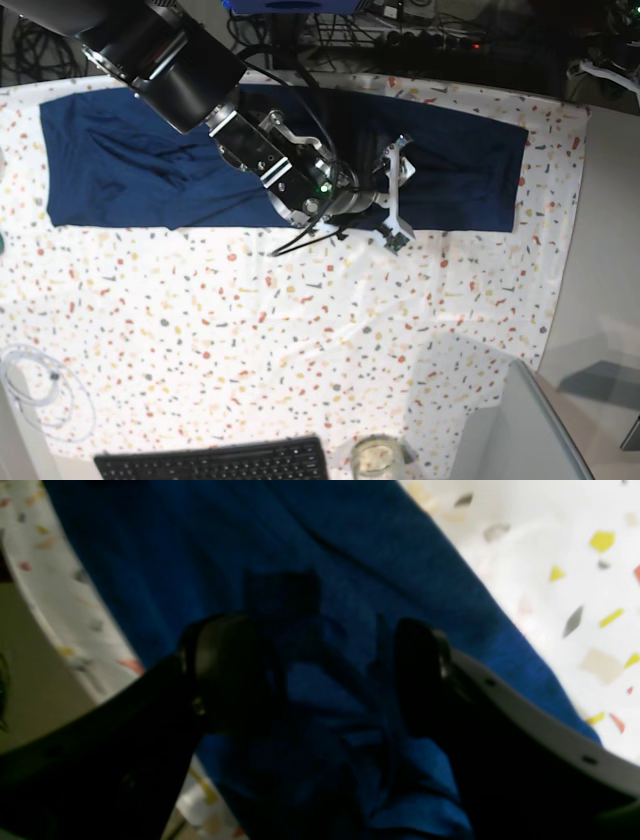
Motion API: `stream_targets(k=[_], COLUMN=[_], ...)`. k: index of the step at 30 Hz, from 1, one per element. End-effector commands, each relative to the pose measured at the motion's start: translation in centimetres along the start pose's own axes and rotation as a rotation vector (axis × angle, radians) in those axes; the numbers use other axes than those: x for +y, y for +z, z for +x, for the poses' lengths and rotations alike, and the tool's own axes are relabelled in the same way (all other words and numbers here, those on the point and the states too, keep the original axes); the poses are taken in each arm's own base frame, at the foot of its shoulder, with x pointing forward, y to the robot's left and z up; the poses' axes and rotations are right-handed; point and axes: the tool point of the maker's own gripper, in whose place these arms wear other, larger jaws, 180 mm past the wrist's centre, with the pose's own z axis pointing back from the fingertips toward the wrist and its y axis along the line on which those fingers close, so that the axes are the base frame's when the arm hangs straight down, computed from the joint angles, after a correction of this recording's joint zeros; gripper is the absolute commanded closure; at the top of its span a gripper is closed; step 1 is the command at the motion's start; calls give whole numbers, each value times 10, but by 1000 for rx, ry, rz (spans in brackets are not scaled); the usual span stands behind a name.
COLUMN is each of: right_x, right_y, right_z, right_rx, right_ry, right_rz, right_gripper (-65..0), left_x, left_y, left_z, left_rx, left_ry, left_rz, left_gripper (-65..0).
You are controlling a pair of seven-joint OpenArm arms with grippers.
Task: Layout the t-shirt on the table in an organized manner, then fold the t-shirt properly
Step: 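Lift the sleeve with the right gripper and fold it across the shirt, then lay the sleeve on the shirt and pull the right gripper back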
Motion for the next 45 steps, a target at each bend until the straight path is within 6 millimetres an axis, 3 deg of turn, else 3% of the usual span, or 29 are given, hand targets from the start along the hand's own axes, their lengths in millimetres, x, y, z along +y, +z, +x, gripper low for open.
stream_targets(k=[1,3,5,10,12,19,28,32,41,45], right_x=[6,11,14,16,15,26,53,59,62,77], right_y=[5,4,3,3,3,7,41,48,32,28], right_z=[27,24,23,23,23,30,78,89,82,78], right_rx=[-70,-65,-64,-64,-65,-93,-264,-306,-307,-304], right_ry=[15,20,29,29,24,27,70,75,-39,-1], right_rz=[16,22,27,31,32,52,95,106,188,214], right_gripper=[-404,-396,-344,-66,0,-6,-6,-6,-8,-32], left_x=[8,6,5,5,7,9,4,4,4,2], left_y=[4,3,2,1,-2,-5,-8,-8,-8,-10], left_z=[10,11,11,6,-1,-12,-4,-4,-4,1], left_rx=[-35,-36,-36,-23,-5,22,-1,-3,-3,-14], left_ry=[-11,-12,-12,-3,8,24,32,32,32,38], left_rz=[16,13,10,9,10,12,4,4,4,1], left_gripper=[0,0,0,0,0,0,0,0,0,0])
